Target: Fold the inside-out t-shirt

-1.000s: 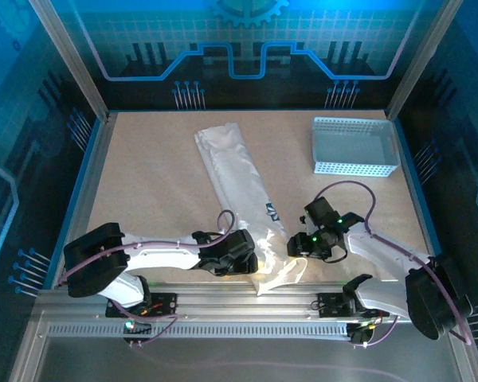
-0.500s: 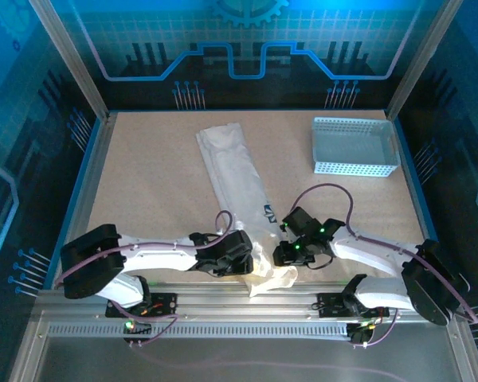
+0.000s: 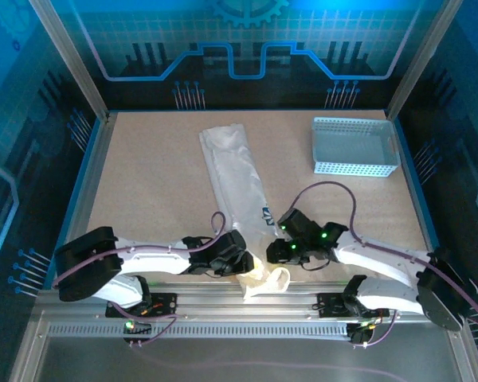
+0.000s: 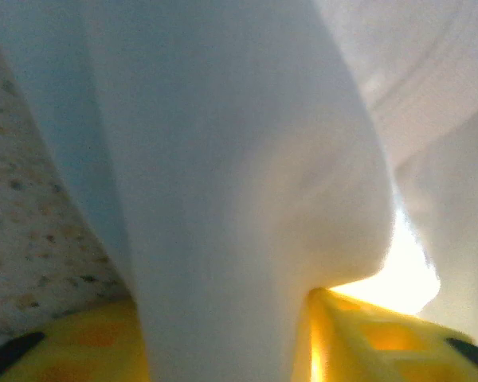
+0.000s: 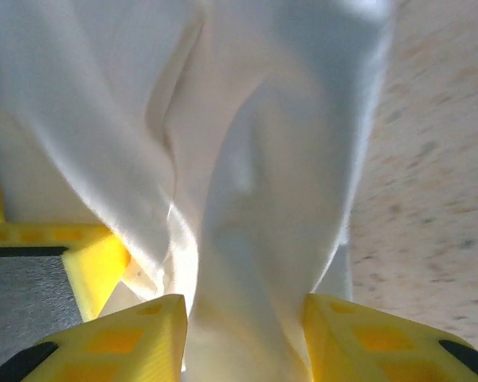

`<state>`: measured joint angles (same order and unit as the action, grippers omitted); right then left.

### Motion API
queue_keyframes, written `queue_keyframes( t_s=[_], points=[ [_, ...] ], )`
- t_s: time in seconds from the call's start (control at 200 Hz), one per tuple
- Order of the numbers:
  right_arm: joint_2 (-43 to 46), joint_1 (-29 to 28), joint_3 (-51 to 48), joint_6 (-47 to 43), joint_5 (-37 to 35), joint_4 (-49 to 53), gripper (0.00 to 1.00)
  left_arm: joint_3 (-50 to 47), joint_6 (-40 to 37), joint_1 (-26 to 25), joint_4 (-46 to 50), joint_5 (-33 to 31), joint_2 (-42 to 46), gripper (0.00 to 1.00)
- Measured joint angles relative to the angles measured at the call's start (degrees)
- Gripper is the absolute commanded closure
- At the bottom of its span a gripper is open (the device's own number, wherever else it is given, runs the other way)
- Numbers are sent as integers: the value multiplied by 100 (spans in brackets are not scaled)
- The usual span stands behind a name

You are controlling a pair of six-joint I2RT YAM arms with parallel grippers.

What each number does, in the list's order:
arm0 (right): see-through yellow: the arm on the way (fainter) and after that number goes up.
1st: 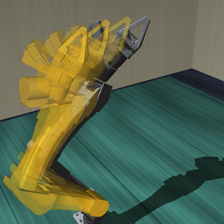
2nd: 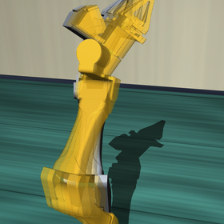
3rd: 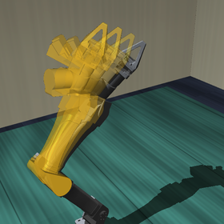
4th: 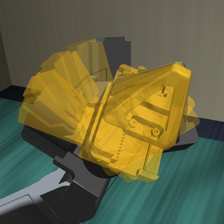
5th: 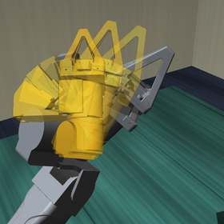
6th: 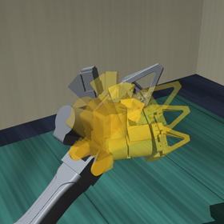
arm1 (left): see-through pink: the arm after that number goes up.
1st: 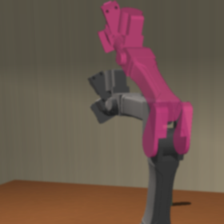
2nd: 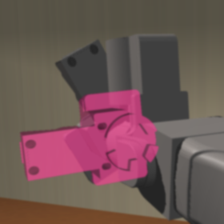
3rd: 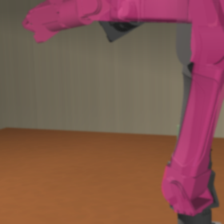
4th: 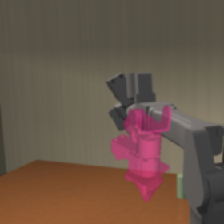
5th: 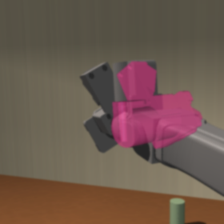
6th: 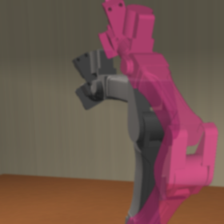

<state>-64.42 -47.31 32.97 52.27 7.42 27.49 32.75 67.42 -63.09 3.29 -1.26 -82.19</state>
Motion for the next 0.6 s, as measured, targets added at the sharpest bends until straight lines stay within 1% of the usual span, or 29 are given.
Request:
queue_keyframes(
  t_s=[0.055,0.165,0.285,0.37,0.455,0.53,0.6],
  points=[
    [103,157,-33,-39,-57,66,56,11,-15,2,50,-4,7,65],
    [66,278,-166,-127,-98,162,56,11,9,4,90,-4,0,77],
    [-173,304,-315,-175,-94,177,57,13,11,-9,17,2,-17,83],
    [-302,302,-337,-256,-50,179,65,13,22,-9,0,2,-7,89],
    [-302,262,-337,-267,22,142,76,9,13,-9,26,2,55,96],
    [-256,144,-339,-247,31,160,85,9,17,-24,98,0,177,99],
    [-55,-9,-341,-166,13,236,90,9,17,-101,260,-4,376,100]
  ],
)
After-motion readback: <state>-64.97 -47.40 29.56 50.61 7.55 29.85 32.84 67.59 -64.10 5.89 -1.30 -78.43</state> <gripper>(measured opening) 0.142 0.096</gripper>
